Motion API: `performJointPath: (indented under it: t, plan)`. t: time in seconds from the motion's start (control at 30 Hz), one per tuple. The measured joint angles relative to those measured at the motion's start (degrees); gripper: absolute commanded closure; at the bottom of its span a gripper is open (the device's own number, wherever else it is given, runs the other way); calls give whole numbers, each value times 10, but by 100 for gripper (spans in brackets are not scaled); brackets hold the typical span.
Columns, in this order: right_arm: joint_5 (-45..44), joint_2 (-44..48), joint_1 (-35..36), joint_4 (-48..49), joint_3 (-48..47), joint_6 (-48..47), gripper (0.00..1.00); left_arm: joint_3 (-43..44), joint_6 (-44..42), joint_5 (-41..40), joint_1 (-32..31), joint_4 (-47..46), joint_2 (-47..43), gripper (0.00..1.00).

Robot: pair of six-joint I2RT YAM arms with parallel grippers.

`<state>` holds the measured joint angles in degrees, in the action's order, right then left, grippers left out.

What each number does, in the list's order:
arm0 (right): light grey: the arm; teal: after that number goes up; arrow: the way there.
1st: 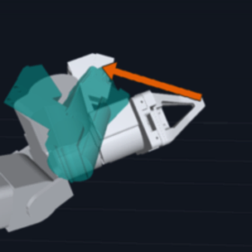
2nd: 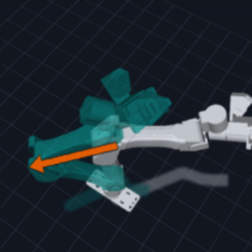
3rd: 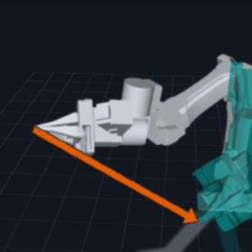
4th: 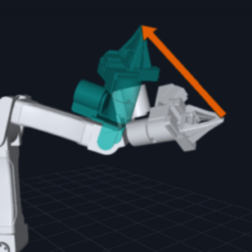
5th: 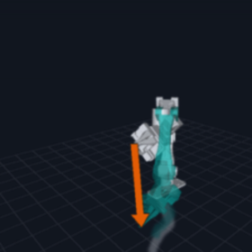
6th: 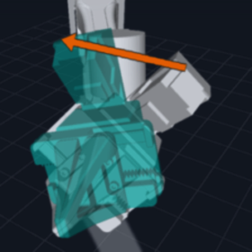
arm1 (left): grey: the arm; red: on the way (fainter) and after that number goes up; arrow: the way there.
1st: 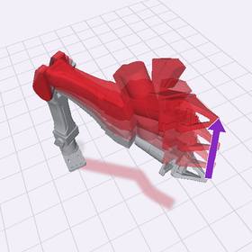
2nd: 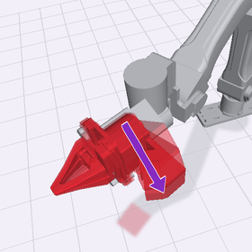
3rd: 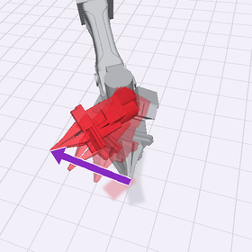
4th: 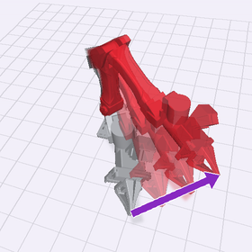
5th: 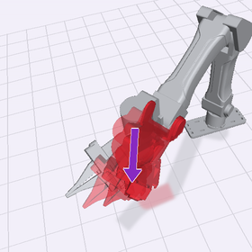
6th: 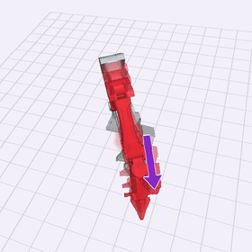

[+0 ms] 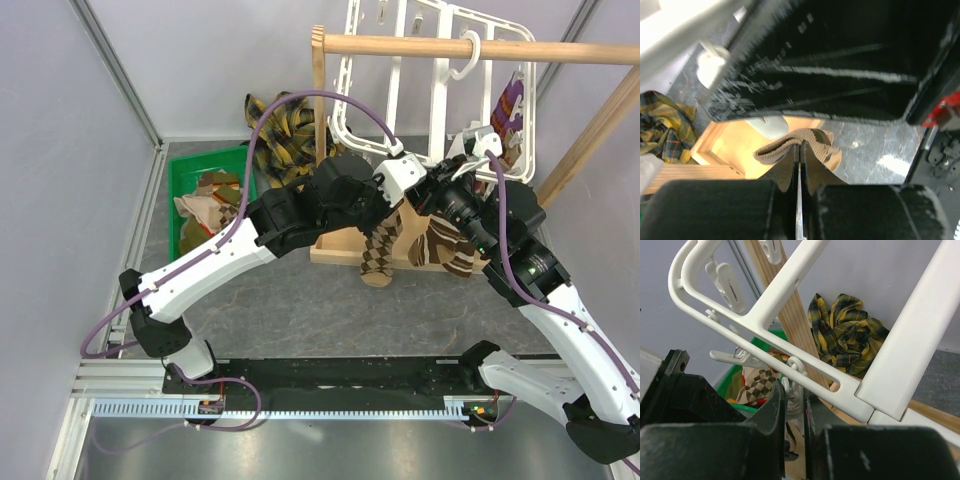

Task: Clip the socks to the hanger
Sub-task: Clamp the sock onto the hanger.

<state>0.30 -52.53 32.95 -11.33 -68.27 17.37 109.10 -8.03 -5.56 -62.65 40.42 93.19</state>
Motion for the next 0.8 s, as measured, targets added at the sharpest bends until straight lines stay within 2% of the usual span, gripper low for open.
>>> performJointPath:
  t: [0.8]
  plan:
    - [-6,-9,0,27,19,-4,100,21,0,-2,1,-43,-2,98]
